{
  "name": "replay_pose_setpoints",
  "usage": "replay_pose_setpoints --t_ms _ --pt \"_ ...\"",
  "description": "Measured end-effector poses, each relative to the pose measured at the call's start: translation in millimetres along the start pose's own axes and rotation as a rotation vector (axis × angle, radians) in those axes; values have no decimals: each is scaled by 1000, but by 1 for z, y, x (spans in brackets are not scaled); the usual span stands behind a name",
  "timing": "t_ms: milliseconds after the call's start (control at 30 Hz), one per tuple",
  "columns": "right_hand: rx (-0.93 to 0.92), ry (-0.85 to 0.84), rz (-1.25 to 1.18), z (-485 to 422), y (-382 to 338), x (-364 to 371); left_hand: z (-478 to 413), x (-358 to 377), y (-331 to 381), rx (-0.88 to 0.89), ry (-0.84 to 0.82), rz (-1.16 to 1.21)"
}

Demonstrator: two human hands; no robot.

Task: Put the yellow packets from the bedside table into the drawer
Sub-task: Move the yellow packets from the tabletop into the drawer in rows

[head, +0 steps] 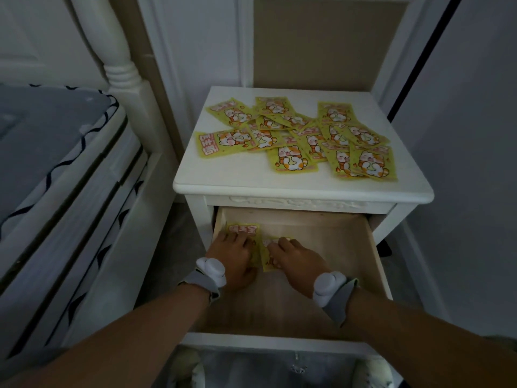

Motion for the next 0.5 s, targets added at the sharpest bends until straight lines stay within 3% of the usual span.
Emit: replay_pose_setpoints --t_ms 333,500 --pt "93 -4 -176 -7 3 3 3 1 2 -39 -19 25" --pt "84 24 -132 -8 3 1 2 -1 1 -34 -29 55"
Point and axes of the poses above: each hand's wrist, its own z-axis away from the middle knuckle, its own x-axis out of the palm, y = z × x, the point moved 3 cm from there along -z, towards the middle knuckle, and after that the axes turned 4 degrees about -x, right-handed, at the moved point
